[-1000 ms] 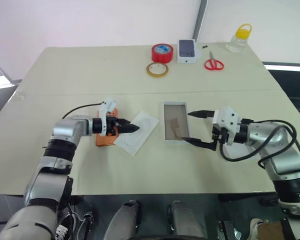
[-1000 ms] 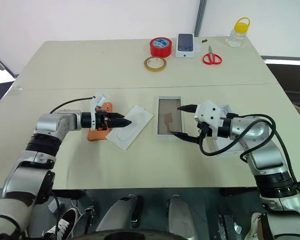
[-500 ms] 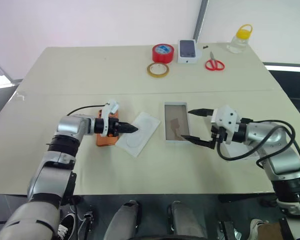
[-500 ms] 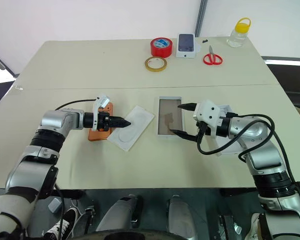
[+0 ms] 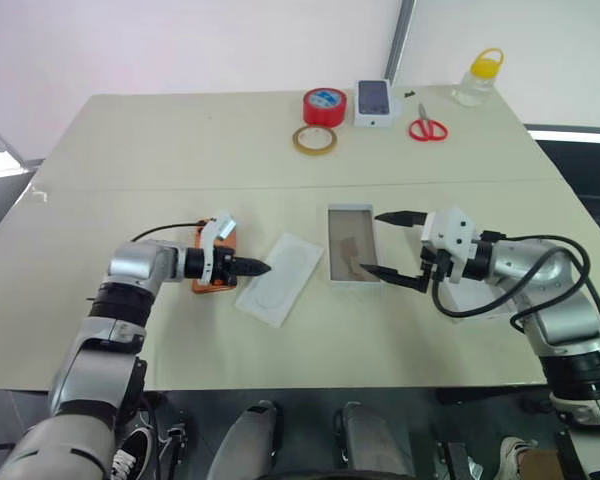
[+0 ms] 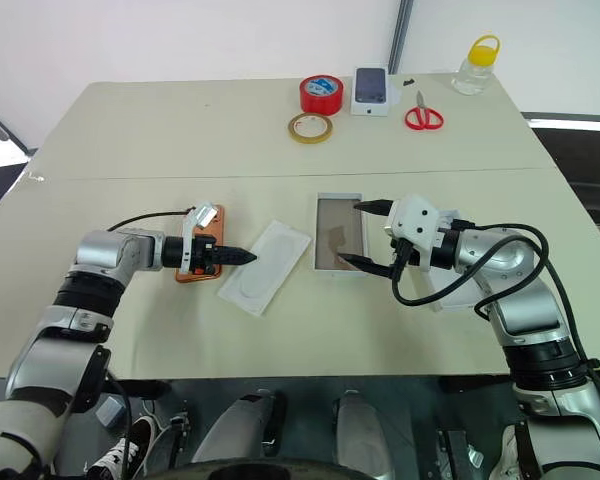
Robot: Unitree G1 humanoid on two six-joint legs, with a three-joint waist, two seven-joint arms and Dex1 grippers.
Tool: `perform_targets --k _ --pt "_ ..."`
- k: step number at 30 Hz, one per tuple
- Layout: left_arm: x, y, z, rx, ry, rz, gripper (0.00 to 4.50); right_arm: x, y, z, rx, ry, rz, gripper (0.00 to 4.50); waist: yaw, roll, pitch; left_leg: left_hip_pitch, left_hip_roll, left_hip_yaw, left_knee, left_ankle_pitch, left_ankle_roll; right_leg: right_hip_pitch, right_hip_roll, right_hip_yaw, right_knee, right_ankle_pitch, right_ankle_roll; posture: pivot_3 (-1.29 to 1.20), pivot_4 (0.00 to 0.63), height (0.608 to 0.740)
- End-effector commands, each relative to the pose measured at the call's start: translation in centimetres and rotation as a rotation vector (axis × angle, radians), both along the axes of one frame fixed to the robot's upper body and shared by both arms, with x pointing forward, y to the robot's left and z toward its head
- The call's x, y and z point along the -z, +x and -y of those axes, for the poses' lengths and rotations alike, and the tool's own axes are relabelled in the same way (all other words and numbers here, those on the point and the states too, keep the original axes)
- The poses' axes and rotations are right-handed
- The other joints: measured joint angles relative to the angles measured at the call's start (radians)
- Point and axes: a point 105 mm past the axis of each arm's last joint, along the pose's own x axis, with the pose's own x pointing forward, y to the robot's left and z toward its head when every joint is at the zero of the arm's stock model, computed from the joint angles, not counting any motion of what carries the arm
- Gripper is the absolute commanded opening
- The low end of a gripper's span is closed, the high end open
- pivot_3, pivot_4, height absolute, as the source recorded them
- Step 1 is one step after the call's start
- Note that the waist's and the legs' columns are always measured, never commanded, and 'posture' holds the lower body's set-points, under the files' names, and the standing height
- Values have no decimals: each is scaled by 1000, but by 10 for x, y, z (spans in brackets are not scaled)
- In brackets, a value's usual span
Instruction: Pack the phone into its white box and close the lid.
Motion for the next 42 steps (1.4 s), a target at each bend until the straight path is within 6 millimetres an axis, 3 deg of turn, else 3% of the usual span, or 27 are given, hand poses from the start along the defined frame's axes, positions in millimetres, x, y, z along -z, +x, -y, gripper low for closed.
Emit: perform_targets --k 1,6,10,15,18,21,28,35,42 --pt "12 -7 -7 -69 -14 -98 33 -9 -1 -5 -23 18 39 4500 -1 0 0 0 0 0 0 0 0 0 0 0 0 0 0 0 150 740" --pt "-11 6 -14 -226 -139 -99 33 3 -5 -13 -39 3 -18 4500 0 0 0 0 0 0 0 0 0 0 0 0 1 0 0 0 150 740" --pt "-34 5 -14 -286 -281 -107 33 20 -4 -20 -46 -55 -77 4500 -3 -1 0 -1 0 0 0 0 0 -2 0 0 1 0 0 0 150 740" --pt "-42 8 -15 -390 -282 -33 33 47 4 -20 -70 -218 -133 4500 3 -2 1 -2 0 0 1 3 -5 -2 0 0 2 0 0 0 150 740" --pt "-45 10 -15 -447 -297 -12 33 54 10 -22 -87 -244 -168 4500 3 -2 1 -2 0 0 1 4 -6 -2 0 0 2 0 0 0 150 740" --pt "-47 11 -17 -501 -304 6 0 62 19 -23 -86 -291 -213 3701 -2 -2 1 -2 0 0 1 4 -8 -3 0 0 2 0 0 0 150 740" --pt "-62 10 -13 -564 -365 42 0 63 10 -33 -174 -288 -249 56 5 -3 2 -2 0 0 1 5 -8 -2 0 0 1 0 0 0 150 740" --pt "-72 7 -3 -586 -401 47 0 60 -4 -61 -229 -232 -238 17 1 -3 2 -2 0 0 1 5 -8 -2 0 0 2 0 0 0 150 740" --pt "-69 1 7 -576 -384 38 0 55 -19 -81 -270 -192 -221 17 5 -3 2 -2 0 0 1 5 -8 -2 0 0 1 0 0 0 150 740"
